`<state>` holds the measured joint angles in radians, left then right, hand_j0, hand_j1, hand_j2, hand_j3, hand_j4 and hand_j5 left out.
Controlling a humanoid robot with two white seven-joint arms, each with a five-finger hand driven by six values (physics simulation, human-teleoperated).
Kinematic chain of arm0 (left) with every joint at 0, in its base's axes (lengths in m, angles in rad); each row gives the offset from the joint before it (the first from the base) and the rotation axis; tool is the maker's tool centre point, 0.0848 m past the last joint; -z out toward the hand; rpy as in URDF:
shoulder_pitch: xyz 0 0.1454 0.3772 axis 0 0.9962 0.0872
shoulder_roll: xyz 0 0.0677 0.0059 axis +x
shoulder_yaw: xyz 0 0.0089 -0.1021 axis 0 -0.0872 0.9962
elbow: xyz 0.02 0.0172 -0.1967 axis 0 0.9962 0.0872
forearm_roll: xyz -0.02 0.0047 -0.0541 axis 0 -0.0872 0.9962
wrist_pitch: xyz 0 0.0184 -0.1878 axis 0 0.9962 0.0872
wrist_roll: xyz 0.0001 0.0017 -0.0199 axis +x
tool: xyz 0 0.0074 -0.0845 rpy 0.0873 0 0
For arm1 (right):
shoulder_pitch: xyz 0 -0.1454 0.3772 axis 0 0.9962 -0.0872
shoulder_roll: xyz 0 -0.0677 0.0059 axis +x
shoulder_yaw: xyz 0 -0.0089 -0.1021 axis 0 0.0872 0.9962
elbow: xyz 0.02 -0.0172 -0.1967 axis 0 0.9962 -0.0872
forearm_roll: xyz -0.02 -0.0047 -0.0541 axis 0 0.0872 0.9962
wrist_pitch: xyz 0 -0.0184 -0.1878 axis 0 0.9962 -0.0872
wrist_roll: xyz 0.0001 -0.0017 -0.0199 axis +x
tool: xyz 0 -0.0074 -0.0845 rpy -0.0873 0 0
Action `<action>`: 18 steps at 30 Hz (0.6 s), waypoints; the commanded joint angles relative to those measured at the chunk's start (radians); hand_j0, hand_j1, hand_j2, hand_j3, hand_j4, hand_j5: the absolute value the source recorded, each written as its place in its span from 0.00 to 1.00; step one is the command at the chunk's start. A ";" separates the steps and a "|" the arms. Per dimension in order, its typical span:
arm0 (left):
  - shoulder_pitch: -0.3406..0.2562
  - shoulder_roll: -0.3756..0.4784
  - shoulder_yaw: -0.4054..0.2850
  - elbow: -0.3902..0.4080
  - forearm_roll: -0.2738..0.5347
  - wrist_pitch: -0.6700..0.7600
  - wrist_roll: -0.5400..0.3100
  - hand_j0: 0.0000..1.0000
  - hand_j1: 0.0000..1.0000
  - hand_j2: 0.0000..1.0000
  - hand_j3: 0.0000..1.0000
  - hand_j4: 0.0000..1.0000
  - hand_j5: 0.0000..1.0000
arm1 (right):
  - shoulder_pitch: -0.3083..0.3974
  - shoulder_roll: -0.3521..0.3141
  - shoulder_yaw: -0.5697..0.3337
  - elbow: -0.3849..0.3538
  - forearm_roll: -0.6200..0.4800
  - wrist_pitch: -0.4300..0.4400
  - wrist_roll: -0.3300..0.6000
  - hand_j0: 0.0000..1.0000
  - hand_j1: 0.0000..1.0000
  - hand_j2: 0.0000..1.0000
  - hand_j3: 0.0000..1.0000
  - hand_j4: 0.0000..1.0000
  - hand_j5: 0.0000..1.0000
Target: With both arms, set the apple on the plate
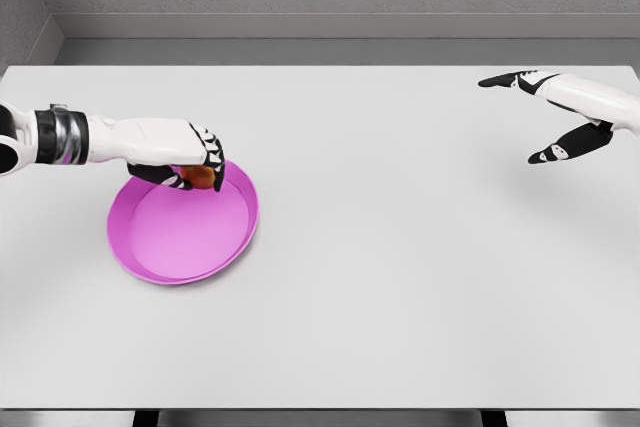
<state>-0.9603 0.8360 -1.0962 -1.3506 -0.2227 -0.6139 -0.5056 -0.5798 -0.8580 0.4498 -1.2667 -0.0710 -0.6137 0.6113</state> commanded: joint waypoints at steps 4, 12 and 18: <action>0.011 0.000 -0.002 -0.002 0.010 0.003 0.002 0.89 0.89 0.89 0.89 0.89 0.89 | 0.000 -0.001 0.000 -0.002 -0.007 0.003 0.000 1.00 1.00 1.00 1.00 1.00 1.00; 0.009 -0.001 -0.001 -0.015 0.017 0.003 0.005 1.00 1.00 1.00 1.00 1.00 1.00 | 0.000 0.000 0.000 0.000 -0.007 0.003 0.000 1.00 1.00 1.00 1.00 1.00 1.00; -0.069 -0.215 0.002 -0.078 0.019 0.003 0.005 1.00 1.00 1.00 1.00 1.00 1.00 | 0.000 0.002 0.009 0.000 -0.007 0.003 0.000 1.00 1.00 1.00 1.00 1.00 1.00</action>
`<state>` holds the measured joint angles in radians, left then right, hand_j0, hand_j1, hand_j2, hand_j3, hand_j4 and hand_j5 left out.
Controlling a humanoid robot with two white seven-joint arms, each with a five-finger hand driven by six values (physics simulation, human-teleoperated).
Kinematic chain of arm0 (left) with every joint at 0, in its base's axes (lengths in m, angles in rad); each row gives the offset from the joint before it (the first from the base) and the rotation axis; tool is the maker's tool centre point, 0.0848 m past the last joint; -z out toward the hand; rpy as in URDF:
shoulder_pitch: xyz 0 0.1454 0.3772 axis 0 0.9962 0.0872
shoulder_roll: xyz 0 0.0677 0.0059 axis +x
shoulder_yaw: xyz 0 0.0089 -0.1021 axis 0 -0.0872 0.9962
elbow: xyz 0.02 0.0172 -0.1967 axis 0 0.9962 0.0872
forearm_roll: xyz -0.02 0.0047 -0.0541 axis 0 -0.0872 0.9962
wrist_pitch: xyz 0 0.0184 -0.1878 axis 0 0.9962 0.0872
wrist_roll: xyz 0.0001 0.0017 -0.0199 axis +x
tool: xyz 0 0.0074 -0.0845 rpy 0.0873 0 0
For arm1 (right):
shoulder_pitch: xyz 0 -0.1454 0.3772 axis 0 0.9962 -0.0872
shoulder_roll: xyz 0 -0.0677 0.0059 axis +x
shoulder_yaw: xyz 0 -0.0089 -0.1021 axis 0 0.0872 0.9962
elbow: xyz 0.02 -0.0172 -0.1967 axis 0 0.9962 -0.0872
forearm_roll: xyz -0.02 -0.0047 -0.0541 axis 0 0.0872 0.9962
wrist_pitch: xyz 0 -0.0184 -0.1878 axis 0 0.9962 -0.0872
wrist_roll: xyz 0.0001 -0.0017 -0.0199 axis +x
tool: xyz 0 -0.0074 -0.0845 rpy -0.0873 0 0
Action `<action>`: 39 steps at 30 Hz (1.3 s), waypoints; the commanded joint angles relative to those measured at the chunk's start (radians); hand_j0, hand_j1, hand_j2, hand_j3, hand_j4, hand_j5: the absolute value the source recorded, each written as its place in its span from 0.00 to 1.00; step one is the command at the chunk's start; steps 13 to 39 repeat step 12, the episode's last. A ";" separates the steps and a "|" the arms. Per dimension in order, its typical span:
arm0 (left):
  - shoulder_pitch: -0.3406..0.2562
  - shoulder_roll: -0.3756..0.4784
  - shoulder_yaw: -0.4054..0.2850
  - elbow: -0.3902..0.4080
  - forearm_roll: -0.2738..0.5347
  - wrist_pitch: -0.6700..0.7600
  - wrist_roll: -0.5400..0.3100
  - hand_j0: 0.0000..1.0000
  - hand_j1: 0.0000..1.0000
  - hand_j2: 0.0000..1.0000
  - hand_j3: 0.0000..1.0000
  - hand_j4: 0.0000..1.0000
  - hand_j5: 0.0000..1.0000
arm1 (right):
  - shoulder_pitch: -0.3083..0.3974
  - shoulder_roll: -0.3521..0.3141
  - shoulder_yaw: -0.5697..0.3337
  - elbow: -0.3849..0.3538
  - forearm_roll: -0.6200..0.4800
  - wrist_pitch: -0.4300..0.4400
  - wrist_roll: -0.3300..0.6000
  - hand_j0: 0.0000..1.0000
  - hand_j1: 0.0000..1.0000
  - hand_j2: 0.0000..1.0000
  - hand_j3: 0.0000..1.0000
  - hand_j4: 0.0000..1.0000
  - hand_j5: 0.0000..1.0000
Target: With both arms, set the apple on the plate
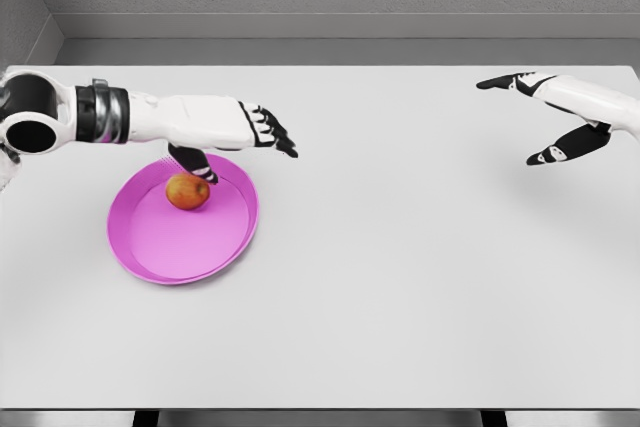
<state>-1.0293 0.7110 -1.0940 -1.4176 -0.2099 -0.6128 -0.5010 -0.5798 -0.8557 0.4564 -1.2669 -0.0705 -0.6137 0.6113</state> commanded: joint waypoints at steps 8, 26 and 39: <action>0.002 -0.150 -0.001 -0.014 0.012 0.002 0.001 1.00 1.00 1.00 1.00 1.00 1.00 | 0.000 -0.003 0.002 0.000 -0.008 0.003 0.000 1.00 1.00 1.00 1.00 1.00 1.00; 0.002 -0.151 -0.001 -0.015 0.010 0.002 0.001 1.00 1.00 1.00 1.00 1.00 1.00 | 0.000 -0.006 0.002 0.000 -0.008 0.003 0.000 1.00 1.00 1.00 1.00 1.00 1.00; 0.002 -0.151 -0.001 -0.015 0.010 0.002 0.001 1.00 1.00 1.00 1.00 1.00 1.00 | 0.000 -0.006 0.002 0.000 -0.008 0.003 0.000 1.00 1.00 1.00 1.00 1.00 1.00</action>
